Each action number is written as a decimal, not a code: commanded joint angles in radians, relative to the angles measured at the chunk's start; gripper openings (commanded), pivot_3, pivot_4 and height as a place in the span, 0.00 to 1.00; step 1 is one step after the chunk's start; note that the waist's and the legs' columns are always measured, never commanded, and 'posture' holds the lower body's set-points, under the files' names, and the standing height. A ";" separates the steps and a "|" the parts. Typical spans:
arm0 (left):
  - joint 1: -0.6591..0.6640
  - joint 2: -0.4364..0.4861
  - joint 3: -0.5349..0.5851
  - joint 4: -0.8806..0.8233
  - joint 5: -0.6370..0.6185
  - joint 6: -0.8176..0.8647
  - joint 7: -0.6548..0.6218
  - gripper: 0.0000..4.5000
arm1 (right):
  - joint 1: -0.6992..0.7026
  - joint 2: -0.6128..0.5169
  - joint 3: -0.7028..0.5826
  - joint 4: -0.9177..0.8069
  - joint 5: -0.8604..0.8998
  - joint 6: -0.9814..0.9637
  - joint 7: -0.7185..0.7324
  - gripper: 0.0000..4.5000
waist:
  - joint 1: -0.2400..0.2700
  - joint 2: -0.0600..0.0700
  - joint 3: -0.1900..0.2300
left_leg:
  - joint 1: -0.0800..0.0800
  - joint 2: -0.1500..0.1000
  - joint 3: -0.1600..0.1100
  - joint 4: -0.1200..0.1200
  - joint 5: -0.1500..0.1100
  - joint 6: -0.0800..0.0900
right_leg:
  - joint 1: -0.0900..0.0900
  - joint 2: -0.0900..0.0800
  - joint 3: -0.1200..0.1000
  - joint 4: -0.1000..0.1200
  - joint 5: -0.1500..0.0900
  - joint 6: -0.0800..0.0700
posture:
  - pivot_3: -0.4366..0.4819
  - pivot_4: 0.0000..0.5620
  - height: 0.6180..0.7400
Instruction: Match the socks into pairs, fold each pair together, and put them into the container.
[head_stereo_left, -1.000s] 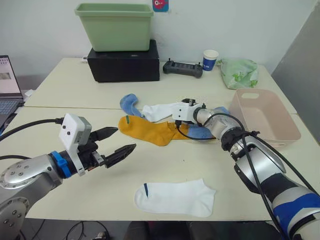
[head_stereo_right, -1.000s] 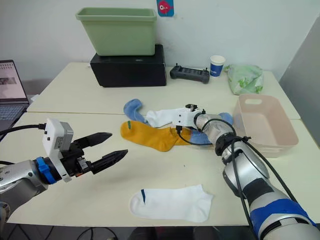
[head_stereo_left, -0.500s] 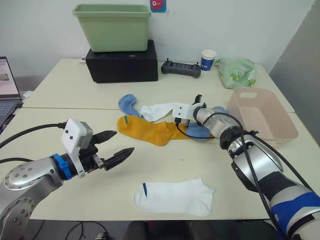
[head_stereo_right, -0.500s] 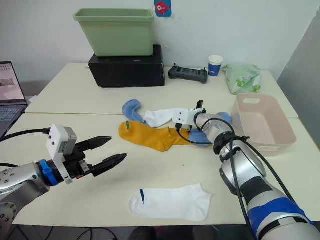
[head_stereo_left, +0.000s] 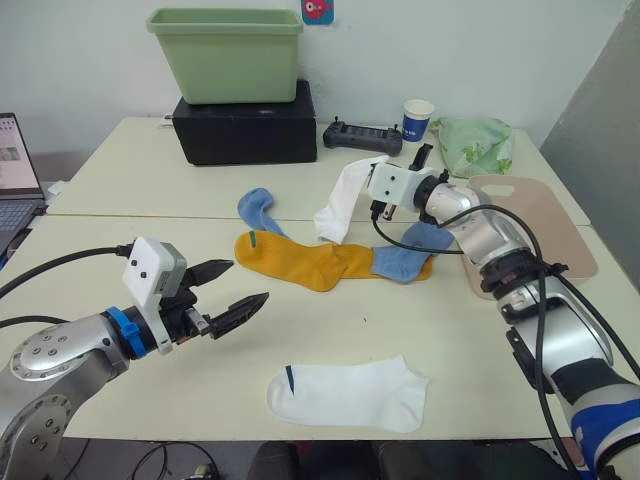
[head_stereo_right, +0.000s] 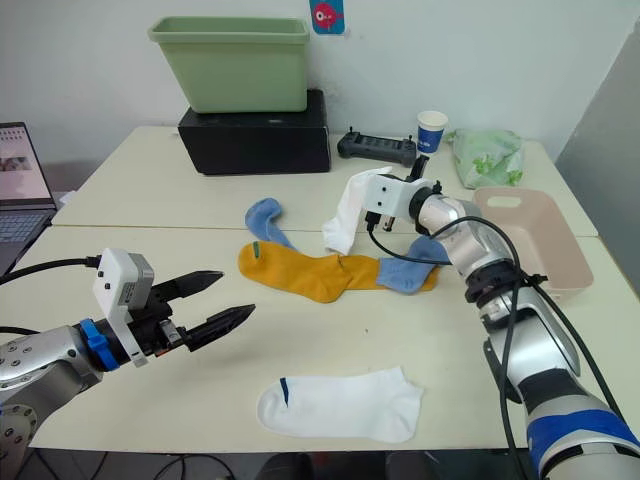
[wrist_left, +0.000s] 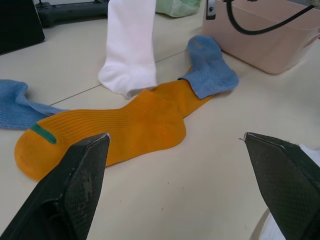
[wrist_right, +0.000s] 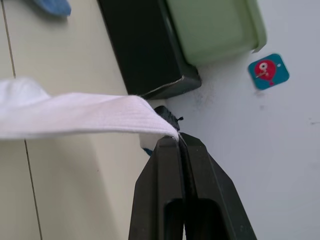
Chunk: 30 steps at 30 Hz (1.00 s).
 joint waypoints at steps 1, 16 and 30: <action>-0.013 0.004 -0.001 -0.030 -0.021 0.012 0.007 1.00 | 0.048 -0.104 -0.117 -0.215 0.112 0.023 0.103 0.01 | 0.003 0.000 0.000 | 0.000 0.000 0.000 0.000 0.000 0.000 | 0.000 0.000 0.000 0.000 0.000 0.000 | 0.48 0.27 0.83; -0.044 0.038 0.013 -0.031 -0.069 0.070 0.001 1.00 | 0.260 -0.236 -0.204 -0.629 0.562 0.211 0.576 0.01 | 0.003 0.001 0.000 | 0.001 0.000 0.001 0.001 0.000 0.000 | 0.002 0.000 0.000 0.001 0.000 0.000 | 0.48 0.27 0.83; -0.014 0.062 0.031 -0.040 -0.080 0.098 -0.014 1.00 | 0.243 -0.002 0.104 -0.304 0.233 -0.104 0.504 0.01 | 0.001 0.001 0.001 | 0.002 0.000 0.001 0.002 0.001 0.000 | 0.001 0.000 0.000 0.001 0.000 0.000 | 0.48 0.27 0.83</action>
